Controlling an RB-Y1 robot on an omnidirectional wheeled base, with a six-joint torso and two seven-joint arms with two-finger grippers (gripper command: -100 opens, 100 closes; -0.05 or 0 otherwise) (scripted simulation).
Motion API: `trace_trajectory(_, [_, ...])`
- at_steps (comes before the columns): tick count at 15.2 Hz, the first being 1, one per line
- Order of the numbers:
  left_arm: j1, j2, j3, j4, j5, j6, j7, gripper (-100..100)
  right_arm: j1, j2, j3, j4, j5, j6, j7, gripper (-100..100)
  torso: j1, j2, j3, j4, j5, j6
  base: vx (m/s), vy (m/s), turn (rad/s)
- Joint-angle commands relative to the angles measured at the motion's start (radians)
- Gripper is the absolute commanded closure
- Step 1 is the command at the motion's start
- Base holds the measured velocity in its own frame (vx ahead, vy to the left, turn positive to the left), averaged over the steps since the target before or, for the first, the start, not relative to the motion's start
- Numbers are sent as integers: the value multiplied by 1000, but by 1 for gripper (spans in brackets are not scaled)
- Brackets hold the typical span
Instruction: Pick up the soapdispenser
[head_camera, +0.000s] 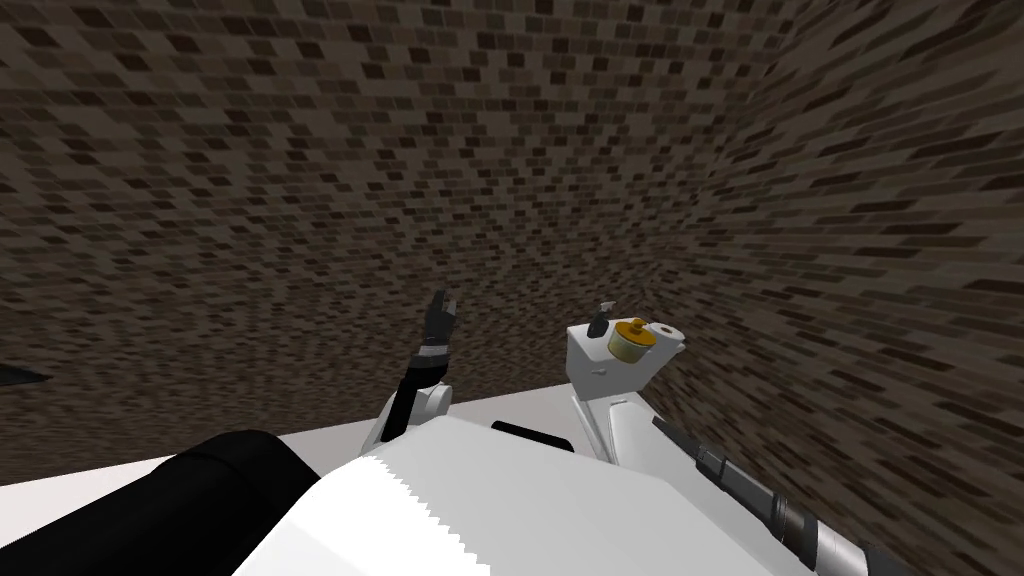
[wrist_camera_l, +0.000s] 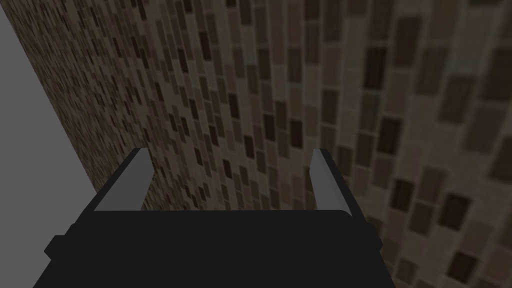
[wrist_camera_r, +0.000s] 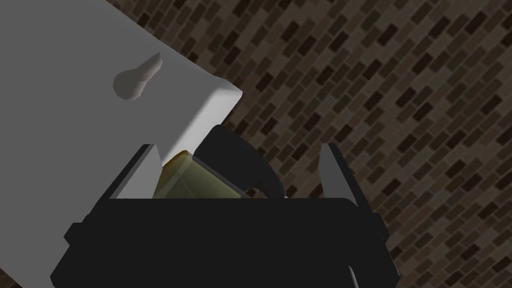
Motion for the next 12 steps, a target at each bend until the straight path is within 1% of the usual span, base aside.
trace_trajectory(1, [0, 0, 0, 0, 0, 0, 0, 0, 22, -50, 24, 39, -22, 0, 22, -100, 0, 0, 0, 0, 0, 0, -9, 18, 211])
trace_trajectory(2, [0, 0, 0, 0, 0, 0, 0, 0, 22, -72, 24, 39, -22, 0, 22, -100, 0, 0, 0, 0, 0, -1, -10, 18, 227])
trace_trajectory(4, [0, 0, 0, 0, 0, 0, 0, 0, 22, -107, 24, 39, -22, 0, 22, -100, 0, 0, 0, 0, 0, 0, -5, 8, 22])
trace_trajectory(5, [0, 0, 0, 0, 0, 0, 0, 0, 39, -133, 45, 78, -42, -4, 38, -100, 0, 0, 0, 0, 0, 0, -5, 16, 159])
trace_trajectory(7, [0, 0, 0, 0, 0, 0, 0, 0, 39, -180, 45, 78, -42, -4, 38, -100, 0, 0, 0, 0, 0, -1, -5, 14, 168])
trace_trajectory(8, [0, 0, 0, 0, 0, 0, 0, 0, 39, -188, 45, 78, -42, -4, 38, -100, 0, 0, 0, 0, 0, 0, -2, 5, 15])
trace_trajectory(9, [0, 0, 0, 0, 0, 0, 0, 0, 56, -220, 66, 116, -61, -9, 54, -100, 0, 0, 0, 0, 0, 0, -4, 16, 193])
trace_trajectory(10, [0, 0, 0, 0, 0, 0, 0, 0, 56, -239, 66, 116, -61, -9, 54, -100, 0, 0, 0, 0, 0, -1, -6, 19, 238])
trace_trajectory(11, [0, 0, 0, 0, 0, 0, 0, 0, 56, -259, 66, 116, -61, -9, 54, -100, 0, 0, 0, 0, 0, -1, -5, 11, 86])
trace_trajectory(12, [0, 0, 0, 0, 0, 0, 0, 0, 56, -267, 66, 116, -61, -9, 54, -100, 0, 0, 0, 0, 0, 0, -2, 4, -15])
